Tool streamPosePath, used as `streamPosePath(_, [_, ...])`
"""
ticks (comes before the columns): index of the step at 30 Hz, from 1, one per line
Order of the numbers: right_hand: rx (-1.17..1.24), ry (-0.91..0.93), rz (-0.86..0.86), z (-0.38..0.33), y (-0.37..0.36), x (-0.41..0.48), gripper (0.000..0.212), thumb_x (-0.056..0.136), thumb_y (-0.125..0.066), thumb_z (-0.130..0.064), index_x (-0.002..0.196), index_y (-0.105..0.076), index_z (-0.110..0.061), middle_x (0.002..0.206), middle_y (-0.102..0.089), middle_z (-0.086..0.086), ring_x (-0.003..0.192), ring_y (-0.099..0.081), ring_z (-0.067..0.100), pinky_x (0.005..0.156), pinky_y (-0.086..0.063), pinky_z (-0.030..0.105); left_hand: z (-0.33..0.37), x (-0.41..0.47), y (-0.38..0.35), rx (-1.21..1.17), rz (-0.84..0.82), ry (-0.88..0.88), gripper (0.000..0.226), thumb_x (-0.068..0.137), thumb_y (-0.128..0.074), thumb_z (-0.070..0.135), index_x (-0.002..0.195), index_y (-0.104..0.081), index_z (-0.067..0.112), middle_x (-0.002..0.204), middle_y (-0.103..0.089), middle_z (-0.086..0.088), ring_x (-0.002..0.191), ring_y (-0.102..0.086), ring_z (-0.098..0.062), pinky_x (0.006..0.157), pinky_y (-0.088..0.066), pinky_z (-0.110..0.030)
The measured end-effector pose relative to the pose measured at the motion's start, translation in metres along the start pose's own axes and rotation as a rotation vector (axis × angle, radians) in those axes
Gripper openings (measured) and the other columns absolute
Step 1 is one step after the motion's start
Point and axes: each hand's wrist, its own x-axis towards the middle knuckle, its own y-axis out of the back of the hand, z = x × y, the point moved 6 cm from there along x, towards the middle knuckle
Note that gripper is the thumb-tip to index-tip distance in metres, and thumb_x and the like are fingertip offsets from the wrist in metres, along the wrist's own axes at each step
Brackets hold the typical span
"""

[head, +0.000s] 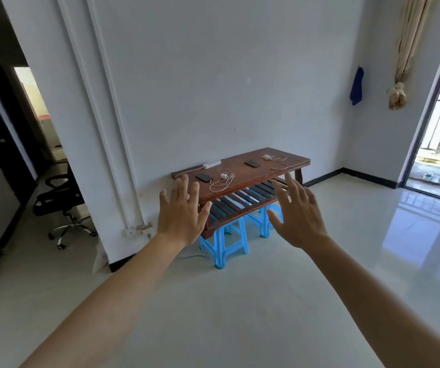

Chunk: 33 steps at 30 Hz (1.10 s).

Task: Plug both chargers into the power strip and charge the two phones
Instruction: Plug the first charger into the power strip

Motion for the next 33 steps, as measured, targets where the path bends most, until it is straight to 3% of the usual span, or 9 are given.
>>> streamPosePath(5, [0.060, -0.069, -0.059, 0.059, -0.091, 0.105, 0.077, 0.094, -0.056, -0.051, 0.156, -0.032, -0.012, 0.164, -0.024, 0.022, 0.146, -0.033, 0.037, 0.118, -0.029, 0.049, 0.005, 0.129, -0.083, 0.052, -0.085, 0.003, 0.076, 0.097, -0.010, 0.060, 0.155, -0.021, 0.013, 0.166, -0.014, -0.018, 0.151, -0.016, -0.035, 0.117, -0.020, -0.061])
streamPosePath(9, [0.085, -0.075, -0.040, 0.094, -0.129, 0.216, 0.075, 0.095, -0.057, -0.048, 0.156, -0.031, -0.012, 0.164, -0.023, 0.019, 0.144, -0.036, 0.035, 0.117, -0.029, 0.047, -0.006, 0.237, -0.101, 0.070, 0.004, -0.010, 0.075, 0.097, -0.011, 0.060, 0.151, -0.034, 0.012, 0.161, -0.027, -0.020, 0.148, -0.025, -0.036, 0.115, -0.022, -0.060])
streamPosePath(14, [0.123, -0.026, -0.065, 0.107, -0.206, 0.323, 0.073, 0.093, -0.061, -0.046, 0.153, -0.033, -0.014, 0.164, -0.025, 0.018, 0.142, -0.041, 0.035, 0.114, -0.034, 0.049, -0.030, 0.336, -0.158, 0.030, 0.031, 0.030, 0.074, 0.097, -0.014, 0.059, 0.148, -0.038, 0.012, 0.160, -0.030, -0.020, 0.148, -0.026, -0.036, 0.115, -0.023, -0.060])
streamPosePath(21, [0.025, 0.072, -0.258, 0.127, -0.381, 0.438, 0.072, 0.096, -0.052, -0.047, 0.156, -0.027, -0.016, 0.160, -0.030, 0.011, 0.142, -0.039, 0.028, 0.111, -0.040, 0.043, -0.054, 0.459, -0.322, -0.017, -0.086, 0.040, 0.078, 0.095, -0.009, 0.060, 0.150, -0.037, 0.012, 0.162, -0.026, -0.020, 0.150, -0.021, -0.034, 0.116, -0.023, -0.059])
streamPosePath(28, [-0.037, 0.097, -0.387, 0.170, -0.511, 0.579, 0.068, 0.096, -0.052, -0.048, 0.153, -0.032, -0.017, 0.144, -0.052, 0.007, 0.124, -0.057, 0.026, 0.093, -0.051, 0.038, -0.083, 0.621, -0.455, 0.014, -0.255, 0.021, 0.060, 0.099, -0.036, 0.045, 0.151, -0.034, 0.016, 0.164, -0.023, -0.016, 0.151, -0.019, -0.032, 0.117, -0.025, -0.056])
streamPosePath(33, [0.040, 0.094, -0.424, 0.204, -0.594, 0.654, 0.063, 0.097, -0.050, -0.046, 0.152, -0.036, -0.018, 0.133, -0.061, 0.005, 0.117, -0.061, 0.025, 0.088, -0.053, 0.038, -0.083, 0.704, -0.538, 0.035, -0.355, 0.008, 0.060, 0.099, -0.036, 0.044, 0.151, -0.031, 0.016, 0.164, -0.022, -0.015, 0.151, -0.017, -0.030, 0.117, -0.025, -0.055])
